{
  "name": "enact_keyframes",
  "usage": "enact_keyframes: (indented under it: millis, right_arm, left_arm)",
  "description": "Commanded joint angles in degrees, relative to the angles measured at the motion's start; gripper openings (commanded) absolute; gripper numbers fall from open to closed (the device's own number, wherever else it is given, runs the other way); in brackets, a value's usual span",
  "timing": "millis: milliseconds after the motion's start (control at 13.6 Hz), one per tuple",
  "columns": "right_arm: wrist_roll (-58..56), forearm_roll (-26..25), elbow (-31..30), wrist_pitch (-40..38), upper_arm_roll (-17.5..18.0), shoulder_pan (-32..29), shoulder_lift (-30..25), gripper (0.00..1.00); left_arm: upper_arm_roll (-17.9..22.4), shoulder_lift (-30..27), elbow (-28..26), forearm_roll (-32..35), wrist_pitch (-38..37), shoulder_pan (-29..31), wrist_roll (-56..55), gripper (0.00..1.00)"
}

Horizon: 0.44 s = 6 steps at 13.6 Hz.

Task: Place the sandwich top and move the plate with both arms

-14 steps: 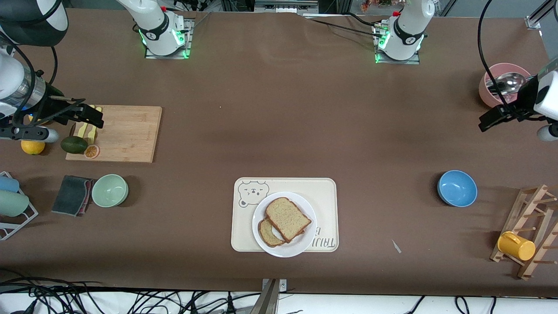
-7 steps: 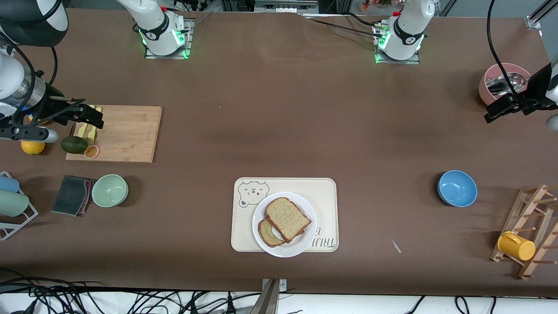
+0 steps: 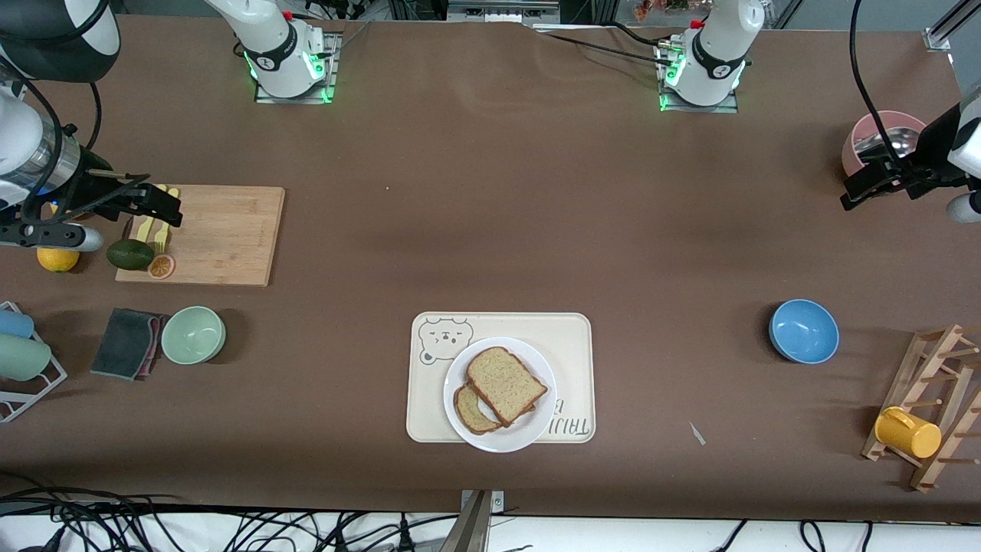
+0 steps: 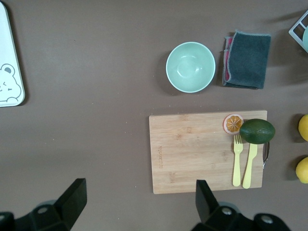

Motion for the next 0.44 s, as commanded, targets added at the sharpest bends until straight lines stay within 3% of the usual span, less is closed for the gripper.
enact_keyframes:
  millis: [0, 369]
  right_arm:
    - [0.15, 0.86, -0.28, 0.33, -0.11, 0.03, -0.39, 1.0]
    - [0.06, 0.86, -0.28, 0.42, -0.11, 0.03, -0.39, 1.0]
  left_arm:
    - [0.03, -0.43, 0.18, -1.63, -0.74, -0.01, 1.33, 1.0]
    - [-0.84, -0.25, 0.35, -1.54, -0.74, -0.28, 1.34, 1.0]
